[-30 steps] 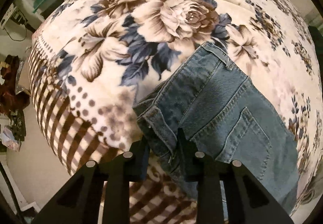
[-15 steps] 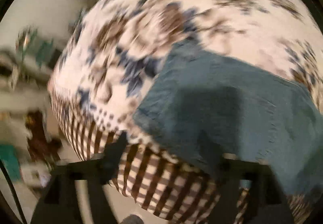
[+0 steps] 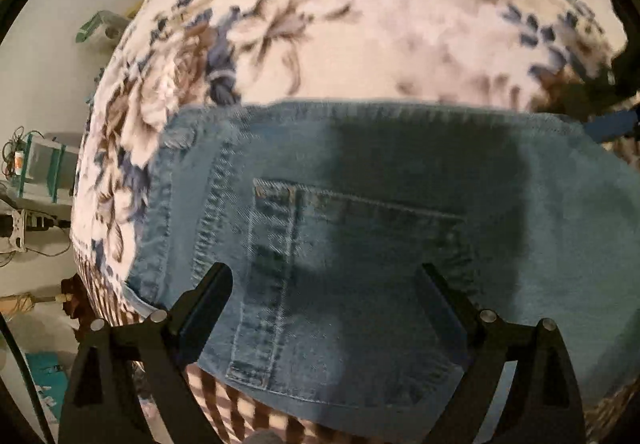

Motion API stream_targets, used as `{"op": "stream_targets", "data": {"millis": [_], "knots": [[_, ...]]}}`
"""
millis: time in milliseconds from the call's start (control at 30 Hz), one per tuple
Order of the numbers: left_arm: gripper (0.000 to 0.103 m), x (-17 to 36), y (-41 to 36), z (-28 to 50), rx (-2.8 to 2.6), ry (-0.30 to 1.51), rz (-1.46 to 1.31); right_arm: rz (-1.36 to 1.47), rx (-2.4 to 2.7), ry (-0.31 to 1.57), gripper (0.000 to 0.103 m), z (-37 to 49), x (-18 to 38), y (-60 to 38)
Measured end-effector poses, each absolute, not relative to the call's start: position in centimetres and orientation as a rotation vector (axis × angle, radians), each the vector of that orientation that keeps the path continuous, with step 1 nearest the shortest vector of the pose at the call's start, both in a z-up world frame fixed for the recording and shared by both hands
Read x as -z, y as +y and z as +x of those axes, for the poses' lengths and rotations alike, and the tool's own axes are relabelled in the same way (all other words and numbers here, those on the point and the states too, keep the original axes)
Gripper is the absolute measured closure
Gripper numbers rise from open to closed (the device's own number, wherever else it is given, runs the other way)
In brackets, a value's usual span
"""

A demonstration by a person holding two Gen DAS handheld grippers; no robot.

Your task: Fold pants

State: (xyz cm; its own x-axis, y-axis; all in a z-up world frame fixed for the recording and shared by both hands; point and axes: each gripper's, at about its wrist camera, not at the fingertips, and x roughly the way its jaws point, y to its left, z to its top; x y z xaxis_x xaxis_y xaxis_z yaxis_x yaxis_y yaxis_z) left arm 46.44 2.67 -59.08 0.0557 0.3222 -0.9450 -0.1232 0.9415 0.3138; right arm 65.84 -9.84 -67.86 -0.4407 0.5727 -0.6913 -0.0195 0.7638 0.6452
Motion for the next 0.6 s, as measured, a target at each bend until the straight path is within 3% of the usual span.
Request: {"op": "stream_targets", "data": {"millis": [167,600], "knots": [[0.010,60.2,3.2,46.1,-0.371,1.509,0.143,0.511,-0.904,2.036,0.043,64.0,70.3,-10.8],[0.010,60.9,3.2,45.8,-0.417,1.511,0.118,0.531,-0.997,1.984,0.043,62.6,70.7,-12.6]]}}
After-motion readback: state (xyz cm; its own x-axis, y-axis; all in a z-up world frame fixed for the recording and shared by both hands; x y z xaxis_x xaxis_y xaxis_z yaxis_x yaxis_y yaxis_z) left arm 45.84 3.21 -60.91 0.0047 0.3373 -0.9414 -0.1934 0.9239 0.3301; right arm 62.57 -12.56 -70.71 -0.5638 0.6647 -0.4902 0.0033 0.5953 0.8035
